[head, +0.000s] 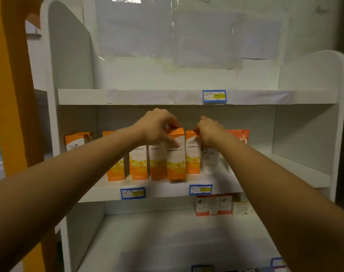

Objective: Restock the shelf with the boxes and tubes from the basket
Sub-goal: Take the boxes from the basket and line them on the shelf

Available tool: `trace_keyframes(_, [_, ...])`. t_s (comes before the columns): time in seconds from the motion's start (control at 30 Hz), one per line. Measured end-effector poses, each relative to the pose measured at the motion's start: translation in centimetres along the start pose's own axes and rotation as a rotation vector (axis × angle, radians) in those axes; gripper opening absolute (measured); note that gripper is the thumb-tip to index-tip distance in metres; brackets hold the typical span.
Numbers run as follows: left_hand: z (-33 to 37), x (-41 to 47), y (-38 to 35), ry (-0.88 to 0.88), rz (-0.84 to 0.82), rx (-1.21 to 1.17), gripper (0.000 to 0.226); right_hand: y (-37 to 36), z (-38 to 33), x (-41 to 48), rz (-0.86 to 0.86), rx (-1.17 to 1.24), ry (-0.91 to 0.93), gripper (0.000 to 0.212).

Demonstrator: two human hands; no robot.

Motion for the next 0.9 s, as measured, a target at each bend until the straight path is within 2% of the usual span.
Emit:
trace_keyframes(0.17, [0.5,0.8,-0.5,-0.020,0.007,-0.023,0.048,-0.4,0.1,-0.1,0.067,-0.078,0.058,0.028])
trace_keyframes(0.37, [1.3,2.2,-1.6,-0.013,0.009,-0.055,0.048,1.2,2.3,-0.9,0.108,-0.052,0.041,0.052])
trace_keyframes(0.53, [2.4,3.8,-3.2,-0.009,-0.014,-0.038,0.047,2.0,4.7,-1.9,0.124,-0.061,0.033,0.044])
trace_keyframes(0.9, [1.8,5.7,-6.6,-0.005,-0.023,0.242,0.041,2.5,5.3,-2.5,0.128,-0.033,0.080,0.033])
Point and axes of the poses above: each hand's wrist, its own x-axis towards the middle knuckle, its own y-axis out of the back of the hand, z = x × y, the point moved 6 cm from there along x, towards the middle knuckle, and after that the axes turned 7 degrees about z, right-handed, at the moved point
